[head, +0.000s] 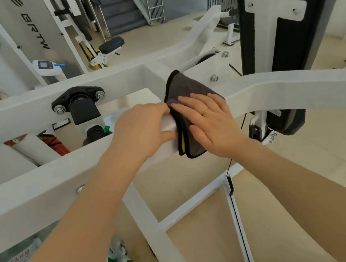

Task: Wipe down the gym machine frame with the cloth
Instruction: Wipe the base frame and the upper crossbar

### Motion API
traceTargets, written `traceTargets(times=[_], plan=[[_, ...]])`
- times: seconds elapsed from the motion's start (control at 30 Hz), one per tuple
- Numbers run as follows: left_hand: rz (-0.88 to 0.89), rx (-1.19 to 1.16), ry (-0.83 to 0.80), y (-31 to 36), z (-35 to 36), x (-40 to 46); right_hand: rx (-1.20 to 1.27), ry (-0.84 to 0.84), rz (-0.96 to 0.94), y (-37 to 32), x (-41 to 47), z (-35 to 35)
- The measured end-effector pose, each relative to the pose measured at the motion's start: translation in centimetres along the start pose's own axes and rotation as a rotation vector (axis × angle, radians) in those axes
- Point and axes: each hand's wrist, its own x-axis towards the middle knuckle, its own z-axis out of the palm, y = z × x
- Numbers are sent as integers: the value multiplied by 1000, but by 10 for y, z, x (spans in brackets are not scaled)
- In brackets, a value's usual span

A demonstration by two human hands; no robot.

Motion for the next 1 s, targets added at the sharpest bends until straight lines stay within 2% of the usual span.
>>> traceTargets(times=[0.07,0.17,0.3,0.43,0.6,0.7,0.77,0.87,1.0], plan=[[-22,30,6,1,1,-2,-22,1,31,26,-2,0],[-6,50,32,2,10,-5,-64,44,211,51,-10,0],[19,96,78,4,17,-8,10,113,485,24,-4,3],[60,168,114,4,20,-11,-33,151,305,-28,-3,17],[38,136,92,9,21,-7,-21,119,187,4,-6,15],[149,234,272,20,39,-4,-61,59,245,48,-12,9],[200,255,336,32,53,4,-112,1,300,83,-18,1],[234,240,341,54,68,23,-248,-83,344,131,-29,-20],[133,313,311,78,71,50,-289,-83,395,142,-32,-26]])
